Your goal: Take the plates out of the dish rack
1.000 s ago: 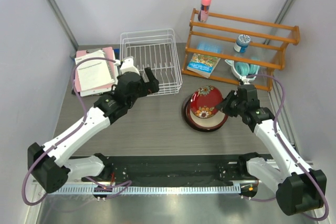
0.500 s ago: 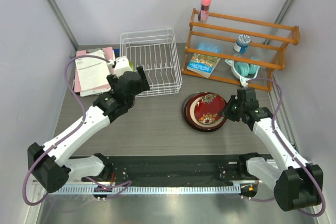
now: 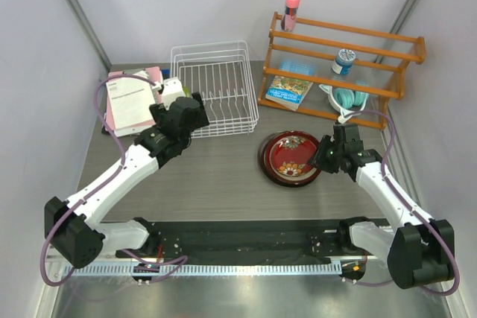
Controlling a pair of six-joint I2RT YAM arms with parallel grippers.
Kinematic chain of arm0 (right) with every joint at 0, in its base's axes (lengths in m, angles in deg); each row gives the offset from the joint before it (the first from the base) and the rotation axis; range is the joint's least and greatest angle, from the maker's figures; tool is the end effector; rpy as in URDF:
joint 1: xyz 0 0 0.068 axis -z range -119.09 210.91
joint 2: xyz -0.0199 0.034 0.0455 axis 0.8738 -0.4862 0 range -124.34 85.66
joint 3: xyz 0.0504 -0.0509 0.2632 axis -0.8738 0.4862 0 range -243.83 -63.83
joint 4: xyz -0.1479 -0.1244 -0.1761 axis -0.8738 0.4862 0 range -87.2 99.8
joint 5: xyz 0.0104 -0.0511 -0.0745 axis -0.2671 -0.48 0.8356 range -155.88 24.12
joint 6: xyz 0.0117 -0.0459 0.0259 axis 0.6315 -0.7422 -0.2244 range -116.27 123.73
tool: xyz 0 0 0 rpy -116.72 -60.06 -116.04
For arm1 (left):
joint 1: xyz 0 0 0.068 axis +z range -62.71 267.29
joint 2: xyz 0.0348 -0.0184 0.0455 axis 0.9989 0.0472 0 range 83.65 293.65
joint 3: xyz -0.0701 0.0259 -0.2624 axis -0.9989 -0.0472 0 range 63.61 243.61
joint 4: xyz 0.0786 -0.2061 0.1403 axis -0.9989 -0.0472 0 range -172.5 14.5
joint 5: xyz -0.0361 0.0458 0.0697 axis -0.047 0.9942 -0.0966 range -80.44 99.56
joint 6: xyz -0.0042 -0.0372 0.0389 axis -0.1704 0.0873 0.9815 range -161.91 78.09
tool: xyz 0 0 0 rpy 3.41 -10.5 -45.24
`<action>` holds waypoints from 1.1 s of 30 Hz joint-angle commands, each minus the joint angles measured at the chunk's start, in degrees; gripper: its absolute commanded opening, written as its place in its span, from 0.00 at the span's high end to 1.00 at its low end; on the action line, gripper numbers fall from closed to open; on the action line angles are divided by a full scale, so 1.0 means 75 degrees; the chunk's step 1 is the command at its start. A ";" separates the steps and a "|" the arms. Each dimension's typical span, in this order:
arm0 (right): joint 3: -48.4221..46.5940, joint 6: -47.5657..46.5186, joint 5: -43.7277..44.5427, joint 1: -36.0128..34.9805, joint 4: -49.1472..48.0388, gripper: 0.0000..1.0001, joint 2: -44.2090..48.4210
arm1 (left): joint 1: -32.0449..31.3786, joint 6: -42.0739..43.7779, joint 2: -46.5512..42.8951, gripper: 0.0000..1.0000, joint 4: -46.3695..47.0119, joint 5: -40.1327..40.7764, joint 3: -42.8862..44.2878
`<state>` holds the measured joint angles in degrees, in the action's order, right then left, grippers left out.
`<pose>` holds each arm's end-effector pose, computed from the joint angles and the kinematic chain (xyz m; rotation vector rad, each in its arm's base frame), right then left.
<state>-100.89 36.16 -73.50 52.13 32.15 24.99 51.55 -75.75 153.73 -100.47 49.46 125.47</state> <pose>0.2020 0.0359 0.2132 0.4656 2.5014 0.4584 0.2291 -0.1368 0.3306 -0.3535 1.9729 -0.0207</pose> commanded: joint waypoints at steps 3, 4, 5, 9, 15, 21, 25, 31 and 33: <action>-0.0273 -0.0327 0.0277 0.0022 0.0141 0.57 0.0189 | 0.0312 0.0095 0.0042 0.01 0.0060 0.0047 0.0318; -0.0320 -0.0362 0.0312 0.0022 0.0189 0.49 0.0225 | 0.0336 0.0095 0.0042 0.01 0.0048 0.0001 0.0318; -0.0355 -0.0386 0.0324 0.0022 0.0236 0.46 0.0248 | 0.0360 0.0095 0.0065 0.00 0.0060 0.0000 0.0329; -0.0636 -0.0514 0.0465 0.0022 0.0505 0.43 0.0295 | 0.0547 0.0130 0.0206 0.01 0.0177 -0.0187 0.0329; -0.1058 -0.0632 0.0641 0.0022 0.0751 0.43 0.0646 | 0.0992 0.0212 0.0896 0.01 0.0633 -0.0434 0.0481; -0.1492 -0.0819 0.0489 0.0022 0.0752 0.42 0.0671 | 0.1356 0.0645 0.2313 0.09 0.1349 -0.0188 0.1193; -0.1656 -0.0960 0.0406 0.0022 0.0728 0.42 0.0390 | 0.1532 0.0903 0.3368 0.15 0.1350 -0.0106 0.2015; -0.1727 -0.1148 0.0441 0.0022 0.0658 0.42 -0.0067 | 0.1684 0.0868 0.4354 0.17 0.1186 0.0246 0.2777; -0.1727 -0.1148 0.0325 0.0022 0.0576 0.42 -0.0196 | 0.1731 0.0868 0.4541 0.18 0.1173 0.0281 0.2837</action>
<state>-111.86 29.03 -70.07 52.13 37.65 24.62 63.59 -69.83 186.60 -92.96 48.61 143.48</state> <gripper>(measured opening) 0.582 0.827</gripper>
